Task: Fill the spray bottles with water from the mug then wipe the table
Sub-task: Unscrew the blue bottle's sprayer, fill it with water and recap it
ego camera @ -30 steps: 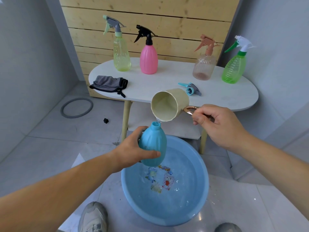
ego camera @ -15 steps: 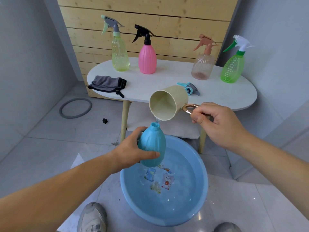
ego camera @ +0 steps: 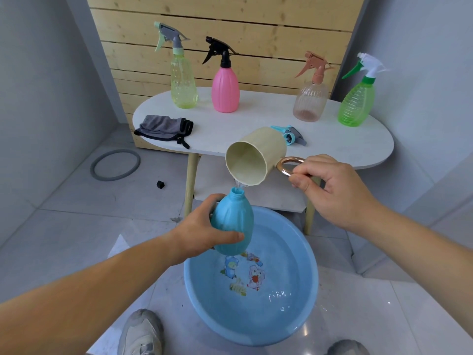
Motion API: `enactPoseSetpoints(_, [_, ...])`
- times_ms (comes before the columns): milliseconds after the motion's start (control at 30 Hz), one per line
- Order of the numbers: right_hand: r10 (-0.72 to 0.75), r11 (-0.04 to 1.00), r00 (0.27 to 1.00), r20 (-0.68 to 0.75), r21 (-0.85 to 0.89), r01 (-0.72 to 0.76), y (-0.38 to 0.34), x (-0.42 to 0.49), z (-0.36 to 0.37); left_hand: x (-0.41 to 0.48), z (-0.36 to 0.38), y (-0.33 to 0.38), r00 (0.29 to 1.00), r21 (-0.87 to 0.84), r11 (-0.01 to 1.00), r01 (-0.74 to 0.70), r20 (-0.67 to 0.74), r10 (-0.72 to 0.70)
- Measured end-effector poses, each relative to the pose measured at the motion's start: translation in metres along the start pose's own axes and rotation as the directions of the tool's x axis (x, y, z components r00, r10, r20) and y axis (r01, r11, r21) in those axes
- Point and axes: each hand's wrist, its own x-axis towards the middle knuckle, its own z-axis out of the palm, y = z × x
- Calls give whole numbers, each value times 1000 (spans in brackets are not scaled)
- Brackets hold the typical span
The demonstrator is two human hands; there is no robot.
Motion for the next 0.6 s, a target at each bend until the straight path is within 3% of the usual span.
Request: enactPoseSetpoints(600, [-167, 979, 986, -16, -122, 164, 2, 0, 1, -2, 0, 0, 1000, 16, 1000, 8, 2, -8])
